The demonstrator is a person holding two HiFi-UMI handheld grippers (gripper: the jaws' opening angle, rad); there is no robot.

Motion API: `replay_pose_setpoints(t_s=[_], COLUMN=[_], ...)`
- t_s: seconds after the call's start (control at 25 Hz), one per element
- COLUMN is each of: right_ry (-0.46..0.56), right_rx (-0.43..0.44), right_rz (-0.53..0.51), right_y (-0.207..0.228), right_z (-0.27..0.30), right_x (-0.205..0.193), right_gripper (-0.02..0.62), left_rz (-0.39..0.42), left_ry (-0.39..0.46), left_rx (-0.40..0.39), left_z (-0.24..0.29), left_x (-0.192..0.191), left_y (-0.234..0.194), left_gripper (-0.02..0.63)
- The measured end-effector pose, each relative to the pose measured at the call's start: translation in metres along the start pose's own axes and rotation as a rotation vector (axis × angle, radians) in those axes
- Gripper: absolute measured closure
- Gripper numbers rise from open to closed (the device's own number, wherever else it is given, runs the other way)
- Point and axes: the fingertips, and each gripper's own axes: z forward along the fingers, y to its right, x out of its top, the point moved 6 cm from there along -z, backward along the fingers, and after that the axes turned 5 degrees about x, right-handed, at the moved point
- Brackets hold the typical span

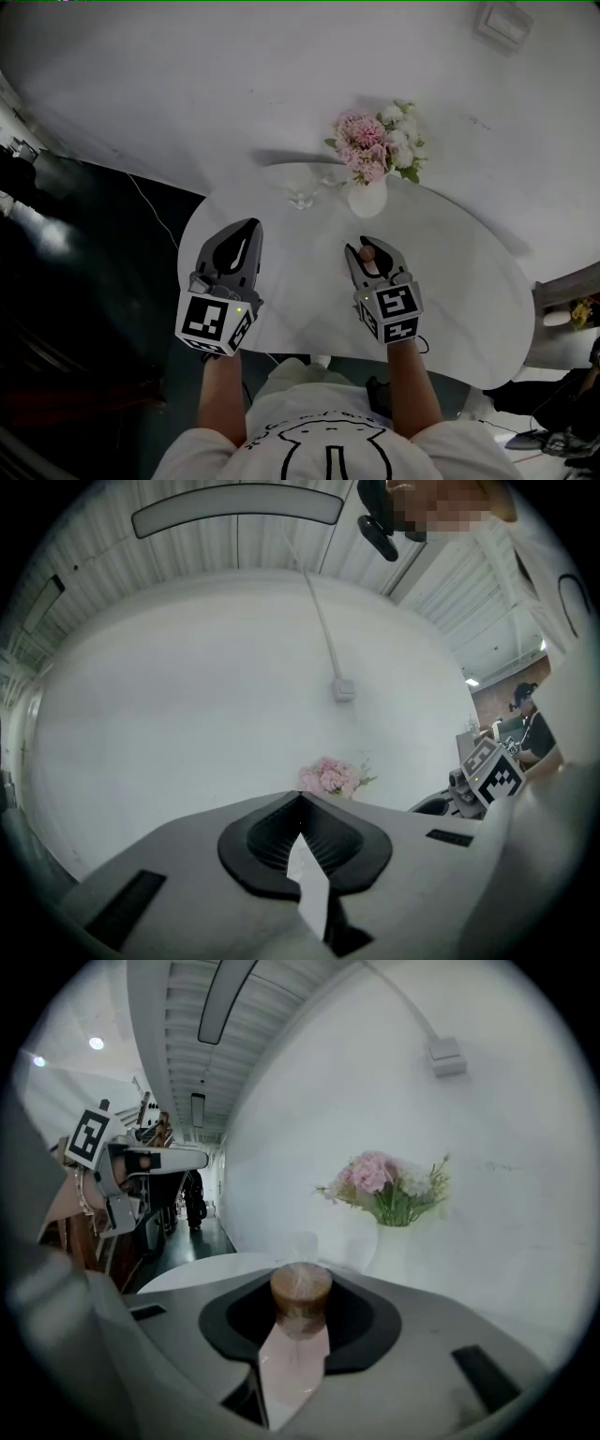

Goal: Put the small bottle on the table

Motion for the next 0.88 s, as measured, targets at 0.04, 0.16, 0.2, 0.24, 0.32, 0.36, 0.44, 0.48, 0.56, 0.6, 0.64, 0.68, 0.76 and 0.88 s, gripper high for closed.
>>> replay_pose_setpoints(t_s=[0.04,0.16,0.2,0.24,0.32,0.36,0.44,0.48,0.56,0.6,0.64,0.68,0.76,0.88], right_ry=[-0.005,-0.021,-0.027,-0.033,-0.046,-0.053,-0.067,-0.075,-0.088,-0.093,-0.096,-0.098,-0.097,-0.099], right_rx=[0.003,0.02,0.027,0.033,0.046,0.051,0.056,0.058,0.059,0.058,0.057,0.055,0.045,0.026], right_rz=[0.005,0.015,0.018,0.022,0.03,0.035,0.045,0.05,0.06,0.067,0.076,0.085,0.108,0.144], right_y=[-0.001,-0.008,-0.012,-0.015,-0.021,-0.024,-0.029,-0.032,-0.036,-0.037,-0.038,-0.038,-0.037,-0.038], right_z=[0.002,0.009,0.011,0.013,0.017,0.019,0.023,0.025,0.029,0.032,0.035,0.038,0.044,0.053], right_x=[-0.004,-0.017,-0.021,-0.025,-0.033,-0.037,-0.045,-0.049,-0.057,-0.06,-0.063,-0.066,-0.07,-0.076], right_gripper=[0.48,0.48,0.48,0.48,0.48,0.48,0.48,0.48,0.48,0.48,0.48,0.48,0.48,0.48], left_rz=[-0.001,-0.006,-0.007,-0.007,-0.009,-0.01,-0.012,-0.016,-0.024,-0.027,-0.027,-0.027,-0.027,-0.03], left_ry=[-0.005,-0.021,-0.027,-0.034,-0.043,-0.046,-0.055,-0.06,-0.067,-0.07,-0.072,-0.073,-0.074,-0.073], left_rx=[-0.001,-0.006,-0.008,-0.011,-0.012,-0.011,-0.01,-0.008,-0.006,-0.006,-0.007,-0.009,-0.011,-0.012], left_z=[0.0,-0.002,-0.002,-0.003,-0.004,-0.005,-0.007,-0.009,-0.011,-0.012,-0.012,-0.013,-0.013,-0.016], left_x=[-0.002,-0.01,-0.013,-0.015,-0.019,-0.02,-0.022,-0.025,-0.029,-0.031,-0.031,-0.032,-0.032,-0.032], left_y=[0.0,0.001,0.001,0.001,0.0,-0.001,-0.004,-0.005,-0.008,-0.009,-0.01,-0.011,-0.013,-0.016], left_gripper=[0.603,0.603,0.603,0.603,0.603,0.603,0.603,0.603,0.603,0.603,0.603,0.603,0.603,0.603])
